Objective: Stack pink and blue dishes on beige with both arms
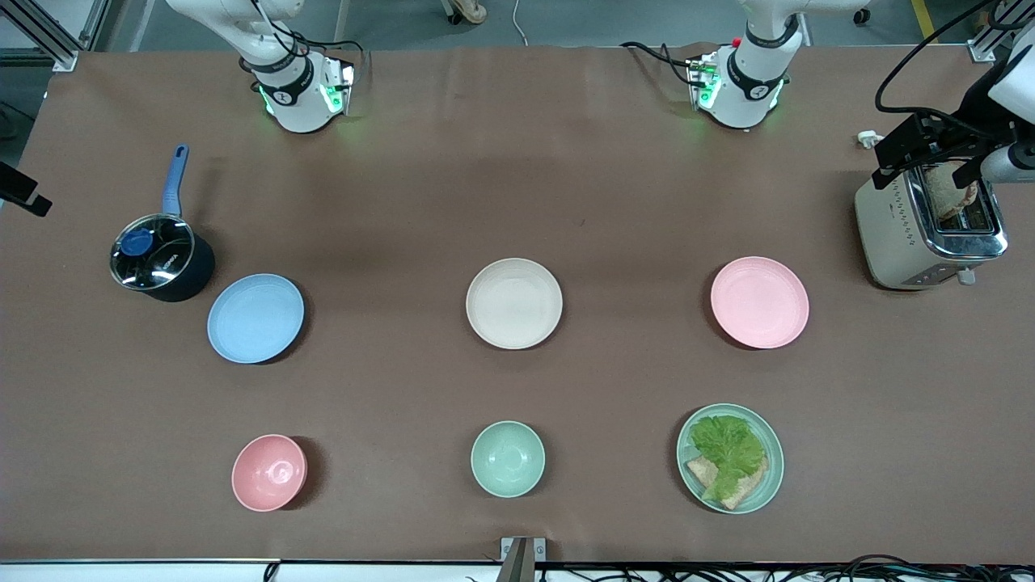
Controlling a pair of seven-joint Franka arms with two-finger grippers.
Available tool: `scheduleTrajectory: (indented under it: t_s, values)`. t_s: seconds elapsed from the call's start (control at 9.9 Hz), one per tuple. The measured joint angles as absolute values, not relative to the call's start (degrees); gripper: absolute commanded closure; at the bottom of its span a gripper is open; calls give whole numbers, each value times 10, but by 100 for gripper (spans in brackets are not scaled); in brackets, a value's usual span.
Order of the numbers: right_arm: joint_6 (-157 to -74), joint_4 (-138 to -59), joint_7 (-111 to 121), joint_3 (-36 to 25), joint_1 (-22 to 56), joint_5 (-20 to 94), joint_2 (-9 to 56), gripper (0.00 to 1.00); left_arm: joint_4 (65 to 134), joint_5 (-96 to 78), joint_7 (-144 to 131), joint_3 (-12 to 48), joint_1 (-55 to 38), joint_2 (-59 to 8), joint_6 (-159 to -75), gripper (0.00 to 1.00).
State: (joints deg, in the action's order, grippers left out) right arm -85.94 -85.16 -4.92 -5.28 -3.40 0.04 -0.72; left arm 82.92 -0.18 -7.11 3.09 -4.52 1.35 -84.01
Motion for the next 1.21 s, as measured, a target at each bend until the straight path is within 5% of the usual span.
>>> scheduleTrajectory:
  t_s: [0.71,1.01,1.21]
  values:
    - [-865,-863,2,-55,-35,7,10,0,835,-8,-66,6,-42,10,-845,5]
    - [-980,-934,101,-65,-56,40,86,0,872,-28,-26,-30,-39,-36,-909,2]
    - [-1100,-1009,167,-75,-65,75,136,0,945,-33,-14,-42,-36,-83,-1027,0]
